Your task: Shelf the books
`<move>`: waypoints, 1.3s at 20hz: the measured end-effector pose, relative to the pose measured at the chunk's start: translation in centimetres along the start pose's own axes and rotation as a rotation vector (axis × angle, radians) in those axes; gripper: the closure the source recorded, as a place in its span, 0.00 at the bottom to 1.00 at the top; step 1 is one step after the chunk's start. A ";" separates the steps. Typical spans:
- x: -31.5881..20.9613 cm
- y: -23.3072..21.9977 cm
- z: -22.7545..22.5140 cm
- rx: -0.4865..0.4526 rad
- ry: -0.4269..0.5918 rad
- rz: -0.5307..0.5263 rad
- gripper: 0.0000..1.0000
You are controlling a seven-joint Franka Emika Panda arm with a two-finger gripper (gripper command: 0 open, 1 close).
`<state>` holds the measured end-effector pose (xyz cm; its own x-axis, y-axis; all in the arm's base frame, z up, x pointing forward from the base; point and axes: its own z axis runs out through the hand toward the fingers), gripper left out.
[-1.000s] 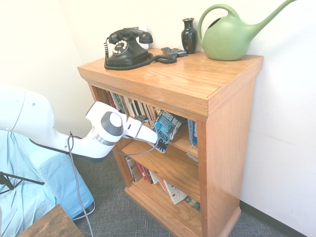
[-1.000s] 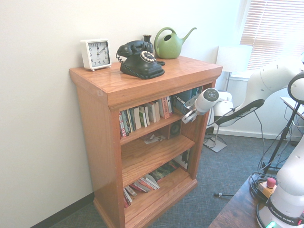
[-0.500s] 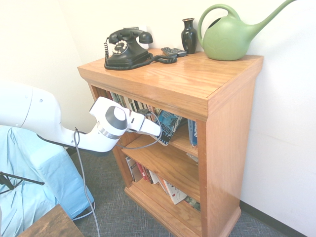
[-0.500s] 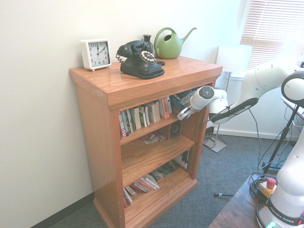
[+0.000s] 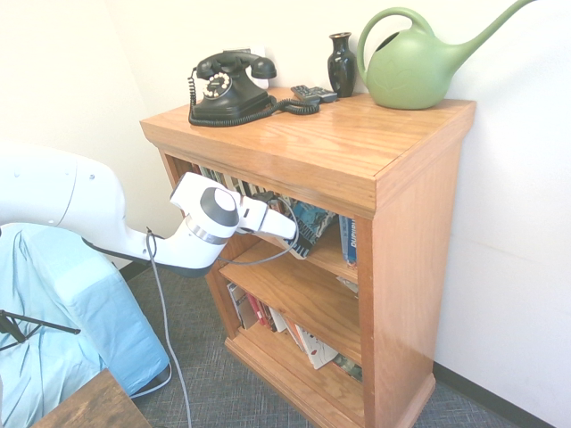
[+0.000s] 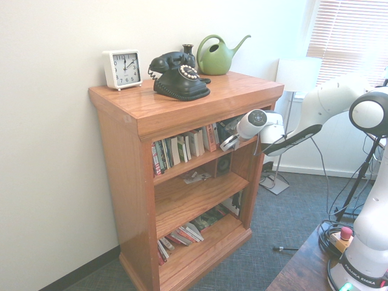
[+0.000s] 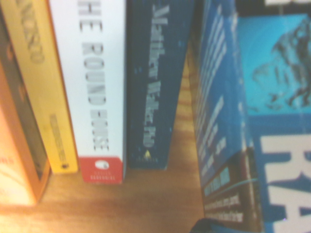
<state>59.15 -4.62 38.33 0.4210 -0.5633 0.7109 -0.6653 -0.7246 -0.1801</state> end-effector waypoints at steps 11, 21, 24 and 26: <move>1.6 -2.2 2.1 0.024 0.019 0.011 1.00; 2.1 -2.6 2.8 0.060 -0.009 0.040 1.00; 2.1 -2.7 2.5 0.072 -0.027 0.049 1.00; 2.0 -2.6 2.2 0.072 -0.042 0.058 1.00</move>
<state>63.07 -4.68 38.73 0.4094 -0.6207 0.6687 -0.6443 -0.7156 -0.2697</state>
